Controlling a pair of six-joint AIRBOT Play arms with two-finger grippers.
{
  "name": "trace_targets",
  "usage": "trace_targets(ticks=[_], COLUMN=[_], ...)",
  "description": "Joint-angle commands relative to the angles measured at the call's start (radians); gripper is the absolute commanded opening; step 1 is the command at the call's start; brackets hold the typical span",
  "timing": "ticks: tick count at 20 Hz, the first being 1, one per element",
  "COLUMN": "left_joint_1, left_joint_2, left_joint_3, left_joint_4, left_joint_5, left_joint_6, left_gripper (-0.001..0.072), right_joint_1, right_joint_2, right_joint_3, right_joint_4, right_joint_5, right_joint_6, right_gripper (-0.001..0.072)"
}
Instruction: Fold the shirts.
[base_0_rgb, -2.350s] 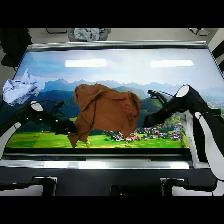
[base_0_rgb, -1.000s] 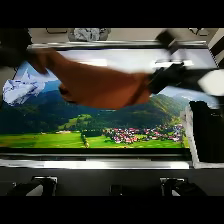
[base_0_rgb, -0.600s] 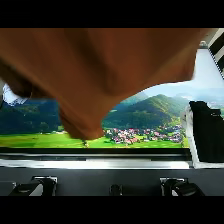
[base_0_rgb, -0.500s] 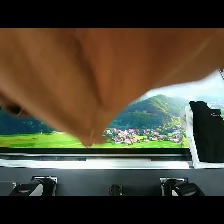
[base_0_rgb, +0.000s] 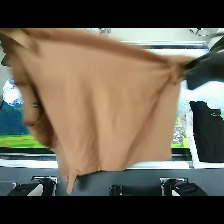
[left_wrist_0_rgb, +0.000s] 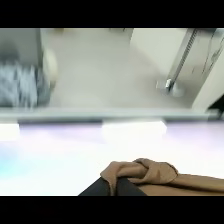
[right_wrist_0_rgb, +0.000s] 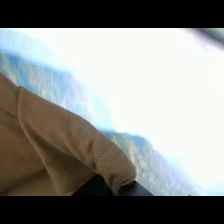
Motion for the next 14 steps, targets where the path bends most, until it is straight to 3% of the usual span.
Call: trace_targets(ticks=[1, 4, 6, 9, 10, 11, 12, 13, 14], left_joint_1=[0.001, 0.001, 0.001, 0.001, 0.002, 0.013, 0.034, 0.068, 0.107], left_joint_2=[-0.137, -0.312, -0.413, -0.49, -0.494, -0.489, -0.488, -0.489, -0.489], left_joint_3=[-0.267, -0.383, -0.384, -0.383, -0.383, -0.37, -0.337, -0.284, -0.237], left_joint_4=[0.006, 0.002, -0.017, -0.085, -0.105, -0.117, -0.117, -0.097, -0.052], left_joint_5=[0.079, 0.166, 0.137, 0.085, 0.079, 0.071, 0.032, -0.038, -0.106], left_joint_6=[0.031, 0.03, 0.026, 0.026, 0.022, 0.004, 0.002, 0.016, 0.019], left_gripper=[0.0026, 0.0027, 0.0027, 0.0027, 0.0029, 0.0069, 0.0158, 0.0391, 0.0562], right_joint_1=[-0.001, 0.0, 0.0, 0.0, -0.001, -0.011, -0.027, -0.061, -0.113], right_joint_2=[-0.267, -0.489, -0.568, -0.605, -0.6, -0.586, -0.568, -0.545, -0.518], right_joint_3=[-0.115, -0.124, -0.125, -0.124, -0.121, -0.109, -0.088, -0.06, -0.036], right_joint_4=[-0.013, 0.024, 0.107, 0.189, 0.191, 0.177, 0.18, 0.187, 0.19], right_joint_5=[-0.108, -0.251, -0.269, -0.328, -0.352, -0.351, -0.332, -0.281, -0.216], right_joint_6=[0.024, 0.155, 0.234, 0.254, 0.252, 0.244, 0.199, 0.129, 0.057], right_gripper=[0.0045, 0.0047, 0.0048, 0.0048, 0.0077, 0.0284, 0.0487, 0.0564, 0.057])
